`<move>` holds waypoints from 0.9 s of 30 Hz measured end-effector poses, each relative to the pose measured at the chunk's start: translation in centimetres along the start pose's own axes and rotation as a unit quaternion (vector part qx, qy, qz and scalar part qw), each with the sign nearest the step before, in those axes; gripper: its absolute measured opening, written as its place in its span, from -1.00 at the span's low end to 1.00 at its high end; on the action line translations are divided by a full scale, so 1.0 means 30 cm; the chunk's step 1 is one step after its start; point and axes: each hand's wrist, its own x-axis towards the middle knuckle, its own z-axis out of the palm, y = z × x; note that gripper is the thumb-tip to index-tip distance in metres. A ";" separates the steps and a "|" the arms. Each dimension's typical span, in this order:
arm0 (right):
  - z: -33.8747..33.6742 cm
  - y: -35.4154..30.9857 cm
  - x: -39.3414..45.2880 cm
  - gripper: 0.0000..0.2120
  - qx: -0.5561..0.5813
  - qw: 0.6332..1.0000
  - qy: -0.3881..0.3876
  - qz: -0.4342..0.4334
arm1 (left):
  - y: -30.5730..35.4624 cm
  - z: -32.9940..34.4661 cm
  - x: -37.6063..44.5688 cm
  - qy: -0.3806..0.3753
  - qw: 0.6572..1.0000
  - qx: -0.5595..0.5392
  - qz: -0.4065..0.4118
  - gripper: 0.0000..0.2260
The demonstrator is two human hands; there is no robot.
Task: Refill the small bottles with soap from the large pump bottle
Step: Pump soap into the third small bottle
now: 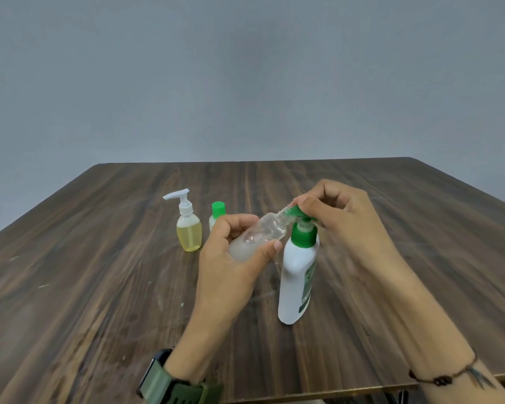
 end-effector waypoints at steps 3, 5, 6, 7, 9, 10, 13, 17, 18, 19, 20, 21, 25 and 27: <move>0.016 0.026 -0.018 -0.84 -0.013 1.000 0.022 -0.011 | -0.013 -0.005 -0.007 0.032 0.999 -0.028 0.007 -0.69; 0.017 0.025 -0.018 -0.84 -0.012 1.000 0.017 -0.011 | -0.015 -0.004 -0.013 0.036 0.998 -0.041 0.009 -0.69; 0.014 0.021 -0.013 -0.84 -0.005 1.000 0.010 -0.006 | -0.013 0.000 -0.015 0.036 0.998 -0.048 0.011 -0.69; 0.013 0.019 -0.009 -0.84 0.000 1.000 0.008 -0.002 | -0.013 0.005 -0.016 0.038 0.998 -0.054 0.012 -0.69; 0.017 0.026 -0.013 -0.81 -0.001 1.000 0.021 -0.009 | -0.012 0.012 -0.014 0.043 0.997 -0.067 0.013 -0.69; 0.020 0.031 -0.018 -0.80 -0.005 1.000 0.028 -0.014 | -0.014 0.013 -0.015 0.047 0.996 -0.072 0.011 -0.69; 0.020 0.025 -0.018 -0.81 -0.004 1.000 0.006 -0.003 | -0.024 0.017 -0.016 0.057 0.994 -0.096 0.004 -0.73; 0.015 0.029 -0.018 -0.79 -0.006 1.000 0.022 -0.013 | -0.023 0.023 -0.016 0.065 0.992 -0.107 0.000 -0.72; 0.014 0.029 -0.016 -0.80 -0.008 1.000 0.015 -0.011 | -0.023 0.024 -0.015 0.066 0.992 -0.111 -0.001 -0.72; 0.016 0.026 -0.013 -0.81 -0.006 1.000 0.002 -0.006 | -0.024 0.025 -0.015 0.067 0.991 -0.118 -0.002 -0.72; 0.015 0.027 -0.011 -0.82 -0.003 1.000 -0.007 -0.003 | -0.026 0.025 -0.016 0.066 0.990 -0.125 -0.003 -0.72; 0.015 0.027 -0.007 -0.83 -0.001 1.000 -0.007 -0.005 | -0.027 0.025 -0.015 0.066 0.989 -0.131 -0.002 -0.72; 0.018 0.035 -0.007 -0.82 -0.007 1.000 0.003 -0.010 | -0.037 0.029 -0.015 0.066 0.986 -0.150 -0.009 -0.73; 0.013 0.039 -0.007 -0.83 0.011 1.000 -0.015 -0.004 | -0.040 0.034 -0.021 0.066 0.983 -0.173 -0.017 -0.72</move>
